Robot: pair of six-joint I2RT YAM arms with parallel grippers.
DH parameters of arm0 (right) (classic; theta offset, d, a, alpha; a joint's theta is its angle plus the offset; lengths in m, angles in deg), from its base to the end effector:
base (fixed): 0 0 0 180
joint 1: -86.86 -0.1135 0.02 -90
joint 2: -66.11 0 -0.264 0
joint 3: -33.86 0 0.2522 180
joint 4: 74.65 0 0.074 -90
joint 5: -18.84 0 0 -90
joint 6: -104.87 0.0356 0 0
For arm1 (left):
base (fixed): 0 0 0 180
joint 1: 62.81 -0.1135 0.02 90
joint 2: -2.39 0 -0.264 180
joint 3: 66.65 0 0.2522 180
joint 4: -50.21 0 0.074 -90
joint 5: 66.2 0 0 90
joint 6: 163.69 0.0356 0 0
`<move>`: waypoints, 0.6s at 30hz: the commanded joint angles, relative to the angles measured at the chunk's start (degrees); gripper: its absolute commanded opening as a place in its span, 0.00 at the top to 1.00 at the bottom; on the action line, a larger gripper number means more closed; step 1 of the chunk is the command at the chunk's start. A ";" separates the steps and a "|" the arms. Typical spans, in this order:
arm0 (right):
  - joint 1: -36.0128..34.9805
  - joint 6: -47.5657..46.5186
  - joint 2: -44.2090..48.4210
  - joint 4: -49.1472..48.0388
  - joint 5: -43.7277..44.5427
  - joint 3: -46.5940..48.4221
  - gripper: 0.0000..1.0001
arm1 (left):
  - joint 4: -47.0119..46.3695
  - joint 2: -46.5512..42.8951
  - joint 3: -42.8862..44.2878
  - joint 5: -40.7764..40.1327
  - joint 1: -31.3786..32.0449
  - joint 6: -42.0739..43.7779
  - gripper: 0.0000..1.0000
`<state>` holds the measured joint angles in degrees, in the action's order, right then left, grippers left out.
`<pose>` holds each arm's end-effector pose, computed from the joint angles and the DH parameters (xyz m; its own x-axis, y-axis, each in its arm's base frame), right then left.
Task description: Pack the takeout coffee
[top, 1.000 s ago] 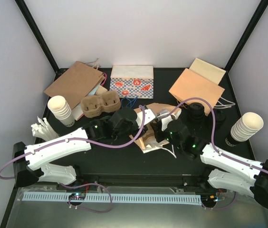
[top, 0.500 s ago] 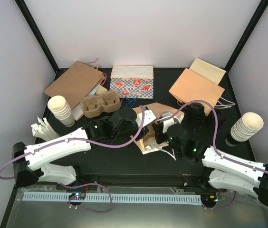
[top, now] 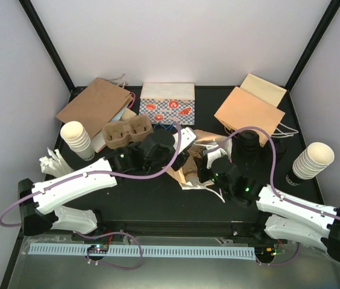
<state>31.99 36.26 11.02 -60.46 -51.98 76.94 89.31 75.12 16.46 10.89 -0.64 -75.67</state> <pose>0.1317 0.1668 0.2300 -0.4564 -0.0501 -0.8884 -0.4686 0.8622 0.1922 0.1401 -0.2483 0.3588 -0.2508 0.4030 -0.8802 0.7623 0.6426 0.0770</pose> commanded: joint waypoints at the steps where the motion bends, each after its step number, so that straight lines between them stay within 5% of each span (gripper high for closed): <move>1: 0.02 1.01 -1.03 4.30 -1.71 -1.11 0.78 | -2.87 -0.63 3.58 -0.87 -0.65 -1.98 0.98; 18: 0.19 0.86 -10.82 8.10 -0.76 4.95 0.78 | -8.94 -3.83 -3.20 9.85 -0.65 -2.99 0.98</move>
<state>32.15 37.55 1.84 -55.96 -53.68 80.59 86.47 73.79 13.83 17.67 -0.93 -77.31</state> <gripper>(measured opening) 0.221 0.023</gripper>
